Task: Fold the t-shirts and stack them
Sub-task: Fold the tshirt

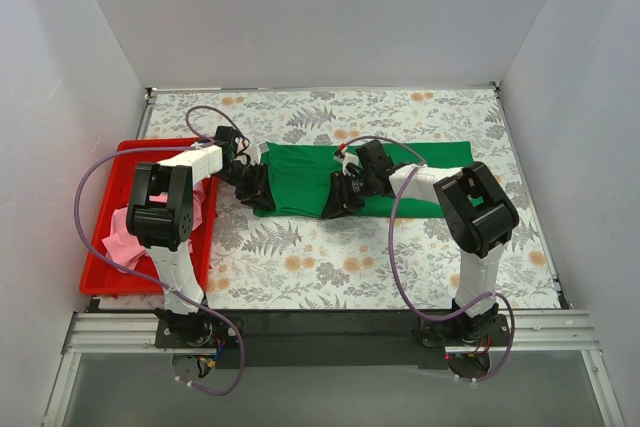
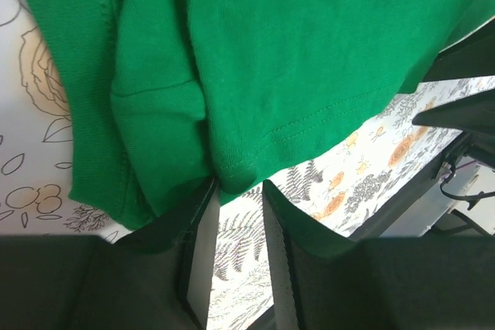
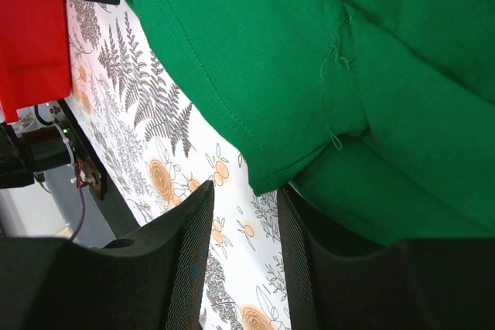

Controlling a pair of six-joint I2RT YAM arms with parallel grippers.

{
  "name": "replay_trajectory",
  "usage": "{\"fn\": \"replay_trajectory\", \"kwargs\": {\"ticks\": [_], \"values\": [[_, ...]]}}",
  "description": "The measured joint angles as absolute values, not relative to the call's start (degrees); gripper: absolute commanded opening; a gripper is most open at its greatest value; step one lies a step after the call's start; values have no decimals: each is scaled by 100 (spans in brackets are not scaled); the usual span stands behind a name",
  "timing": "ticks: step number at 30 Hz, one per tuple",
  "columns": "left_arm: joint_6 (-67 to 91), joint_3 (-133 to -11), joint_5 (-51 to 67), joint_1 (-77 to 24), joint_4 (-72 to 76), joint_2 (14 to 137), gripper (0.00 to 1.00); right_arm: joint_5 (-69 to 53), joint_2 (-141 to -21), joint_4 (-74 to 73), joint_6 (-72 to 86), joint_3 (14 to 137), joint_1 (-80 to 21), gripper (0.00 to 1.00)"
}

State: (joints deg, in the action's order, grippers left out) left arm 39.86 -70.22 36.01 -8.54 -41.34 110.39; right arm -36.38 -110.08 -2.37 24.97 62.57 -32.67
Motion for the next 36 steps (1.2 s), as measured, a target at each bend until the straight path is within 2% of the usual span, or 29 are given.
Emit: {"fn": "replay_trajectory", "kwargs": {"ticks": [2, 6, 8, 11, 13, 16, 23, 30, 36], "values": [[3983, -7022, 3649, -856, -4134, 11041, 24, -3640, -11008, -237, 2528, 6257, -3267, 40], [3986, -7022, 3691, -873, -4139, 11041, 21, -3642, -11008, -235, 2543, 6257, -3267, 25], [3983, -7022, 3695, -886, -4139, 11039, 18, -3645, -11008, -235, 2552, 6257, -3267, 22], [3988, -7022, 3695, -893, -4145, 11039, 11, -3662, -11008, -233, 2552, 6257, -3267, 7], [3975, -7022, 3695, -897, -4152, 11039, 6, -3662, -11008, -235, 2565, 6257, -3267, 1], [3959, -7022, 3695, -897, -4154, 11039, 0, -3669, -11008, -235, 2561, 6259, -3267, 1], [3929, -7314, 3695, -897, -4320, 11039, 0, -3771, -11008, -158, 2561, 6386, -3238, 1], [3922, -8237, 3795, -897, -4423, 11078, 0, -3833, -11008, 45, 2580, 6534, -3050, 1], [3955, -9273, 3874, -897, -4421, 11627, 0, -3835, -11013, 303, 2679, 6681, -2644, 1]]}}
